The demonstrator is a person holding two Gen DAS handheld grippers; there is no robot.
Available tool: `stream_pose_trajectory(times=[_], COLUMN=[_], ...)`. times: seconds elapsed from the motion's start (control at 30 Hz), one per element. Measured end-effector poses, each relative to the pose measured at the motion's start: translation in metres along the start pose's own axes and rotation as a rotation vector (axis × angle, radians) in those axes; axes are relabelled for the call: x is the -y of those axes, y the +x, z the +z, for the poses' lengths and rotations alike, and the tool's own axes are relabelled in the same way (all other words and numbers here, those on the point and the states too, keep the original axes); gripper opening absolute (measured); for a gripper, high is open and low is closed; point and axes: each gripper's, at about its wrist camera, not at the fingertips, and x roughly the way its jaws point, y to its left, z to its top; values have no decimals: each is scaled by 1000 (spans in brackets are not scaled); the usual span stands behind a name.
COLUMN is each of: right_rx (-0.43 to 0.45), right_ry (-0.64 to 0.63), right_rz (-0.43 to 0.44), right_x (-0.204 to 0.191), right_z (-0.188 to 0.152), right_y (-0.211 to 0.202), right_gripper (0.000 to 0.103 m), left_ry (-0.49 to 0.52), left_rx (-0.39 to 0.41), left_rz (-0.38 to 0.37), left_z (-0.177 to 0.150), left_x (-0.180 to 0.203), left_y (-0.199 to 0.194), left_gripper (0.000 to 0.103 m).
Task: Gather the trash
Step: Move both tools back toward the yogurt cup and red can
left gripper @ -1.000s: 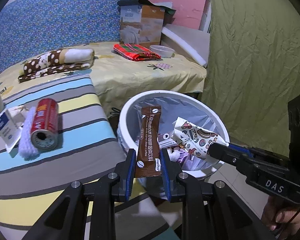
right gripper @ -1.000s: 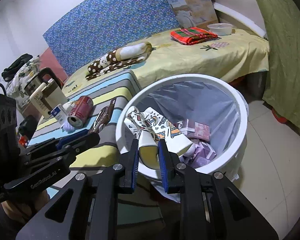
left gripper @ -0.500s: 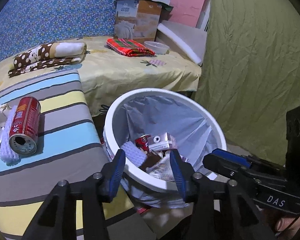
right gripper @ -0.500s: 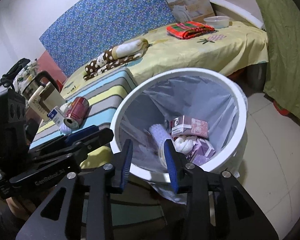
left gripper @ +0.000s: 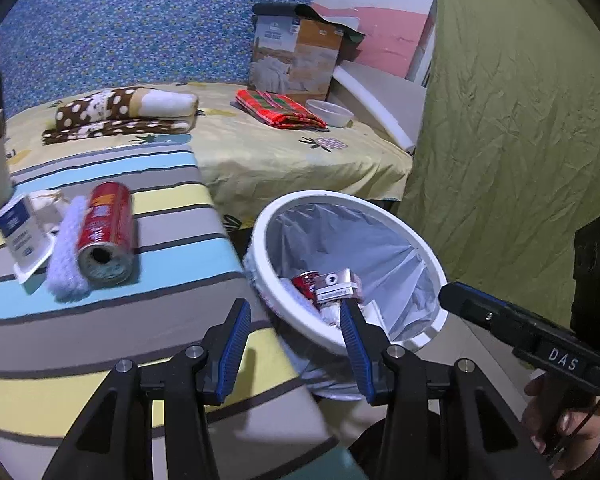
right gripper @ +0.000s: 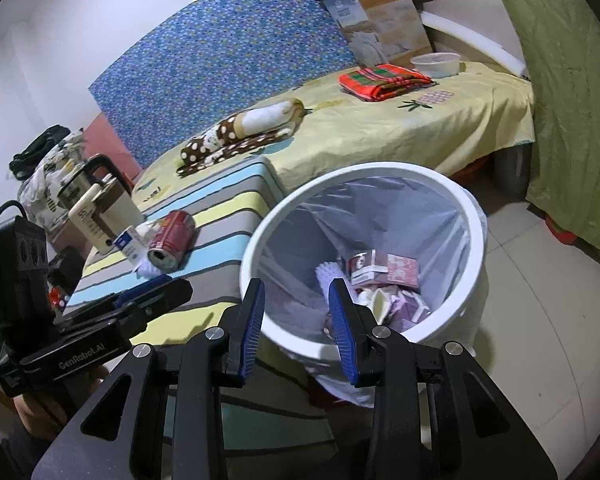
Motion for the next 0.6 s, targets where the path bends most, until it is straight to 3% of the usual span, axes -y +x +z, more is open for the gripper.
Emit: stream_pose_trajectory(times=[0.6], right_rx=[-60], right_ry=[-130], right_rz=[91], right_x=[-60], right_z=[-17], right_y=[13], right_gripper=[36], left_ry=[-58], left_rx=[82], left_rz=[153], left_z=[-27], left_x=[-42], left_y=[-64], left_gripper=[46])
